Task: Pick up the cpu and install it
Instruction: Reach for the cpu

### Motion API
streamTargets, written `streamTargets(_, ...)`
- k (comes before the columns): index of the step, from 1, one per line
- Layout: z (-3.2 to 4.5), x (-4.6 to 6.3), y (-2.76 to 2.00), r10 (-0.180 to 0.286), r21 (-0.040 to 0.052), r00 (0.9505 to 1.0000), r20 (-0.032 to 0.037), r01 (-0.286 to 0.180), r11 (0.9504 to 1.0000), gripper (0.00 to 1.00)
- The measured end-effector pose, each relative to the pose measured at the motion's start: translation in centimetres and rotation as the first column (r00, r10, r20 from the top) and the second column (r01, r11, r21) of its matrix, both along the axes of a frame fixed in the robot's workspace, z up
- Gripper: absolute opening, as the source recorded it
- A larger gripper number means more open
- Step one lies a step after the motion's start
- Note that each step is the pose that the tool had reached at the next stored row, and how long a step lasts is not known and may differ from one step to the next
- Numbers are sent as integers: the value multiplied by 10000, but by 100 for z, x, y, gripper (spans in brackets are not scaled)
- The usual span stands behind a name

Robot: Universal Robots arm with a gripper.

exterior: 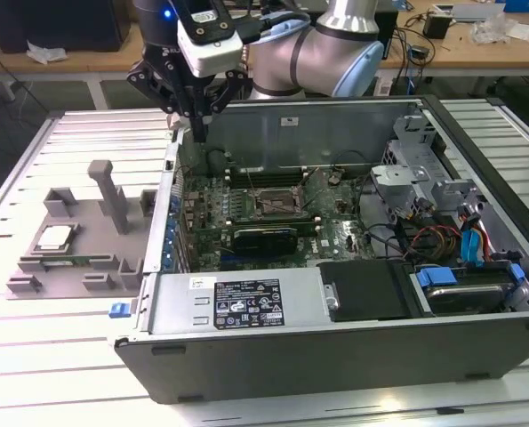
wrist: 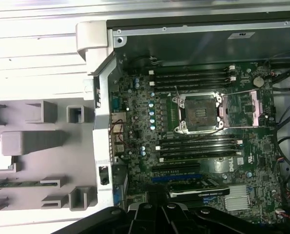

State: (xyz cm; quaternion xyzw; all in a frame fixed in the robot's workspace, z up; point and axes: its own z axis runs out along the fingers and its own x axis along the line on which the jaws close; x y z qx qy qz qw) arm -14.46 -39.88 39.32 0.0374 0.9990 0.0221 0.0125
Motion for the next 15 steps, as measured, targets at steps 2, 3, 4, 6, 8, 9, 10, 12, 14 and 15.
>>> streamTargets(2, 0, -28, 0, 0, 0, 10000, 0, 0, 10000, 11)
streamTargets(3, 0, -37, 0, 1, -1, 10000, -1, -1, 10000, 11)
streamTargets(4, 1, -49, 0, 0, -1, 10000, -1, 0, 10000, 11)
streamTargets(6, 1, -120, 0, 0, -1, 10000, -1, 0, 10000, 11)
streamTargets(8, 0, -178, 0, 0, 0, 10000, 0, 0, 10000, 11)
streamTargets(9, 0, -200, 0, 0, -1, 10000, -1, 0, 10000, 11)
streamTargets(10, 1, -222, 0, 1, -1, 10000, -1, -1, 10000, 11)
streamTargets(12, 1, -260, 0, 1, 2, 10000, -1, -1, 10000, 11)
streamTargets(14, 0, -319, 0, 0, 3, 10000, 1, 0, 10000, 11)
streamTargets(15, 0, -357, 0, 0, 3, 10000, 1, 0, 10000, 11)
